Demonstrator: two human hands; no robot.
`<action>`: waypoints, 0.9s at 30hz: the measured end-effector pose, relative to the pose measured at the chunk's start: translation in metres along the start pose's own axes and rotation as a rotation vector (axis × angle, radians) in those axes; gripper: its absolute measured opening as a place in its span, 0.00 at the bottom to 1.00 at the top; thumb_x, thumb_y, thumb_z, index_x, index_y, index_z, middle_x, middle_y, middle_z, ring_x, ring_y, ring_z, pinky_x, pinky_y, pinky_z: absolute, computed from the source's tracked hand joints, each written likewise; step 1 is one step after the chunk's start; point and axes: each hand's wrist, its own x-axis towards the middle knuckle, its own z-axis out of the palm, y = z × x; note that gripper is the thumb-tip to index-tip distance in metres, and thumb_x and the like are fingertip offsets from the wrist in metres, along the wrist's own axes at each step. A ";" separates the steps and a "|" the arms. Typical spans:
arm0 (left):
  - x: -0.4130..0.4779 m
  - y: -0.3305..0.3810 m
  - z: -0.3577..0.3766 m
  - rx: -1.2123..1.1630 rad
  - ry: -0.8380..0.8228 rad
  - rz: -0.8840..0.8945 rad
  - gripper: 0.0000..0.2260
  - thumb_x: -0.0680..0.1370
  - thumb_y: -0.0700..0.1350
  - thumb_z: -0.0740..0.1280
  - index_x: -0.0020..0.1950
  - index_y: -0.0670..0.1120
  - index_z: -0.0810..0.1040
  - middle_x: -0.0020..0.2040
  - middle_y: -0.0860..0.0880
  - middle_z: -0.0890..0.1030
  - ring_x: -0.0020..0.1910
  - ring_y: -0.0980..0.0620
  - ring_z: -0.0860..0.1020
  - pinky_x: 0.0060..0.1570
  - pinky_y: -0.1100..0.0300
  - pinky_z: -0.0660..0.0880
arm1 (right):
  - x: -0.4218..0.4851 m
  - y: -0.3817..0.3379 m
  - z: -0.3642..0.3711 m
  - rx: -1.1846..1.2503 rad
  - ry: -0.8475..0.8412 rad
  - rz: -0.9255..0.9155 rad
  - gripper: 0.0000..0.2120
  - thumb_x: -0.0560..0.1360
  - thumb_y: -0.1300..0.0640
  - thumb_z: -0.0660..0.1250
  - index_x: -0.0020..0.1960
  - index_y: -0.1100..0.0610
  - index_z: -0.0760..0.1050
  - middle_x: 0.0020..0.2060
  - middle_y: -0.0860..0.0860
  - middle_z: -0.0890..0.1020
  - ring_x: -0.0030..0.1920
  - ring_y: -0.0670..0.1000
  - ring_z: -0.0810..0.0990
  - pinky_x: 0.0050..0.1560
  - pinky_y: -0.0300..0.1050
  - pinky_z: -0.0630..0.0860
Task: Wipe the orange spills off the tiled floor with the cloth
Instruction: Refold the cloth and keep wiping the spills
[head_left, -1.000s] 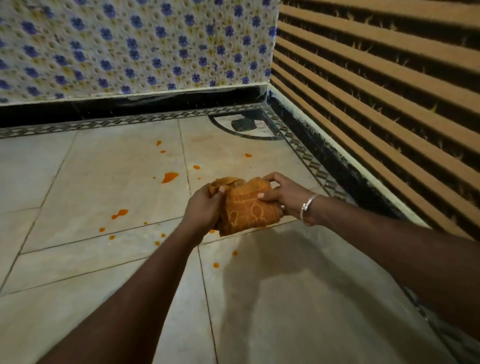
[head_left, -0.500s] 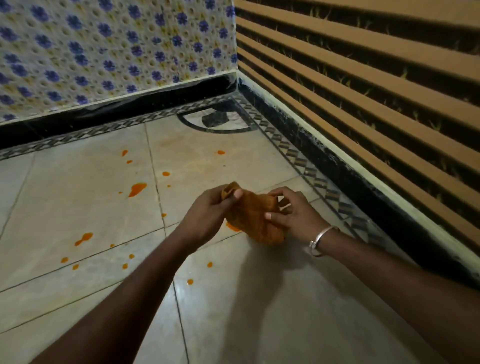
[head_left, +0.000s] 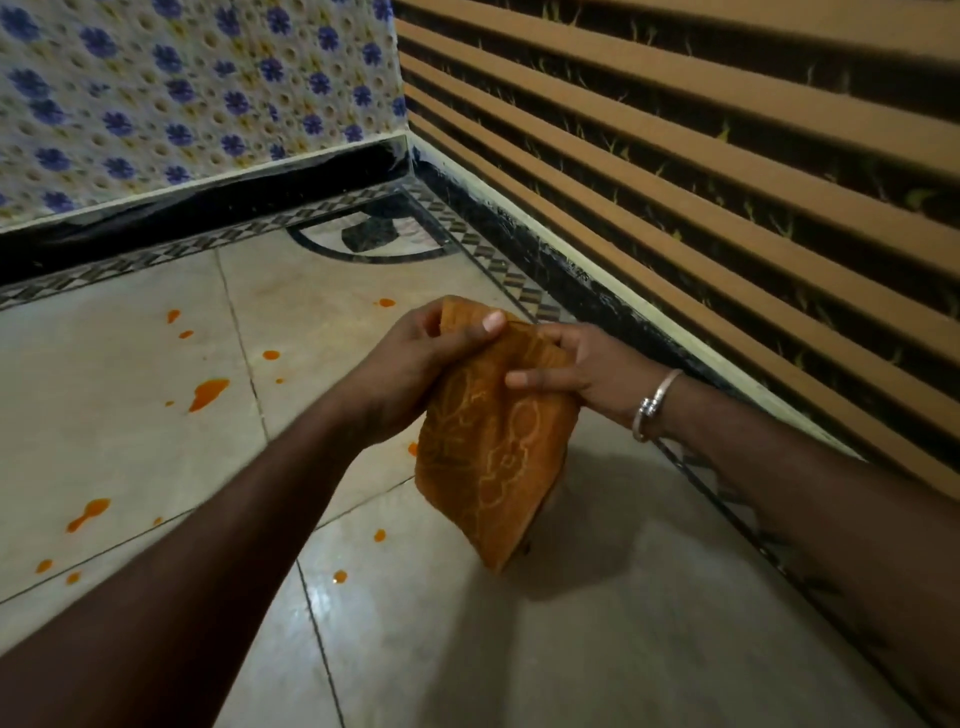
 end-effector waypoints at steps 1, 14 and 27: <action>0.000 -0.006 -0.002 0.008 -0.001 0.011 0.24 0.76 0.52 0.75 0.69 0.47 0.75 0.62 0.45 0.83 0.60 0.46 0.84 0.60 0.46 0.81 | 0.003 -0.002 0.000 -0.060 0.036 0.004 0.14 0.68 0.48 0.74 0.52 0.50 0.79 0.47 0.52 0.86 0.46 0.51 0.86 0.48 0.46 0.83; -0.001 -0.048 -0.001 0.085 -0.126 -0.113 0.20 0.76 0.45 0.74 0.68 0.44 0.81 0.64 0.49 0.85 0.65 0.48 0.81 0.72 0.44 0.72 | 0.016 -0.027 -0.011 -0.010 0.148 0.115 0.21 0.71 0.45 0.72 0.57 0.57 0.79 0.46 0.53 0.86 0.46 0.53 0.86 0.51 0.52 0.82; 0.014 -0.044 0.002 -0.098 0.178 -0.215 0.15 0.81 0.46 0.70 0.65 0.40 0.79 0.57 0.42 0.86 0.58 0.43 0.85 0.65 0.44 0.79 | 0.000 0.059 0.009 0.920 0.138 0.322 0.45 0.69 0.37 0.72 0.78 0.49 0.56 0.65 0.64 0.77 0.62 0.65 0.80 0.61 0.65 0.76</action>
